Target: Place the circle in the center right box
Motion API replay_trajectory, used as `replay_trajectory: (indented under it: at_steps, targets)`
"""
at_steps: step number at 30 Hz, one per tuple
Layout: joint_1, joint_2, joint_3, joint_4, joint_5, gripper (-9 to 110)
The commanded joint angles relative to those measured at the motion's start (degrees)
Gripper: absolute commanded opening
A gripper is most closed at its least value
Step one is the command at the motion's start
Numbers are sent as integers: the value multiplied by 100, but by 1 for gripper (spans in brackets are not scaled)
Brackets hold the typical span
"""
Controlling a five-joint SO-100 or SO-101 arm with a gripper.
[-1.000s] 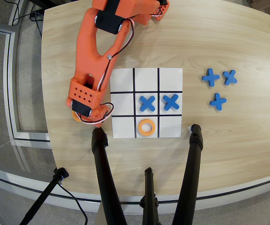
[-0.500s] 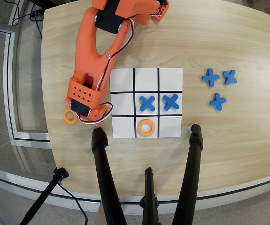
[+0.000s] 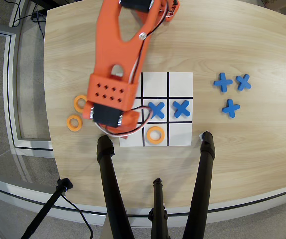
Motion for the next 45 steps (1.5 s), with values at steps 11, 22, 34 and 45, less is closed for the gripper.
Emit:
replay_trajectory:
  at_steps: [11, 22, 34, 45]
  targets:
    - [-984, 2224, 2856, -1415, 237, 0]
    - [-475, 1459, 3331, -2742, -44, 0]
    - [-448, 562, 2918, -2848, -105, 0]
    - [-527, 88, 2347, -2830, -79, 0]
